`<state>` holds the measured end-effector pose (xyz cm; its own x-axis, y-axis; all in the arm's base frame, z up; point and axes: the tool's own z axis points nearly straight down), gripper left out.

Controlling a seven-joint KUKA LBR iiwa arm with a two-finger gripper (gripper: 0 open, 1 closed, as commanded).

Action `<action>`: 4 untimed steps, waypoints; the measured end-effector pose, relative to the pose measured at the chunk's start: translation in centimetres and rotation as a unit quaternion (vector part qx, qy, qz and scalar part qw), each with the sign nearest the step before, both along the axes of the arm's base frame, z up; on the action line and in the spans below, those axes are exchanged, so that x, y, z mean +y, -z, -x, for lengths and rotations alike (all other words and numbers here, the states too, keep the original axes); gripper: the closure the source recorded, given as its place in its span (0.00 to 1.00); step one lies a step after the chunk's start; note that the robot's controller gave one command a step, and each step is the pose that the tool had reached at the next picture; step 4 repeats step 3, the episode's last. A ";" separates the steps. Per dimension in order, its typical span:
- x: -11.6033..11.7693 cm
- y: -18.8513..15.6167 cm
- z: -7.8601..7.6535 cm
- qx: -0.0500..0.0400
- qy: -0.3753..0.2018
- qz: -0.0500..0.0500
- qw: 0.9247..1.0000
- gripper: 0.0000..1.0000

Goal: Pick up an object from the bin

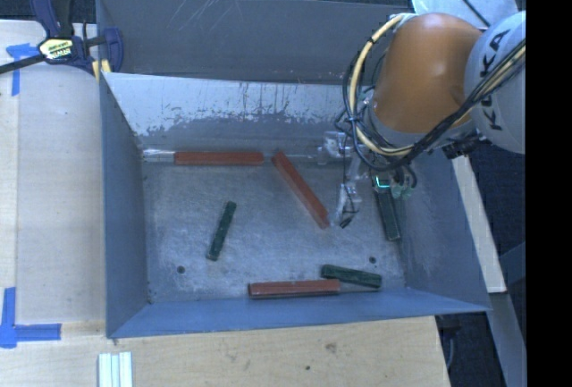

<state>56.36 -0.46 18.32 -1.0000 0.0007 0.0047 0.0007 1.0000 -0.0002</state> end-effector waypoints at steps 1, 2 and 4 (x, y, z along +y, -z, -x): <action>1.2 11.3 -1.3 -0.001 0.133 0.000 0.991 0.00; 1.2 10.8 -1.5 -0.005 0.132 0.000 0.991 1.00; 0.6 -6.8 -4.1 -0.009 0.052 0.000 0.999 1.00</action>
Offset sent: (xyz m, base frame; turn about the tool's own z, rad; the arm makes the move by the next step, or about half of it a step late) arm 0.0137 0.0125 -0.1099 0.2676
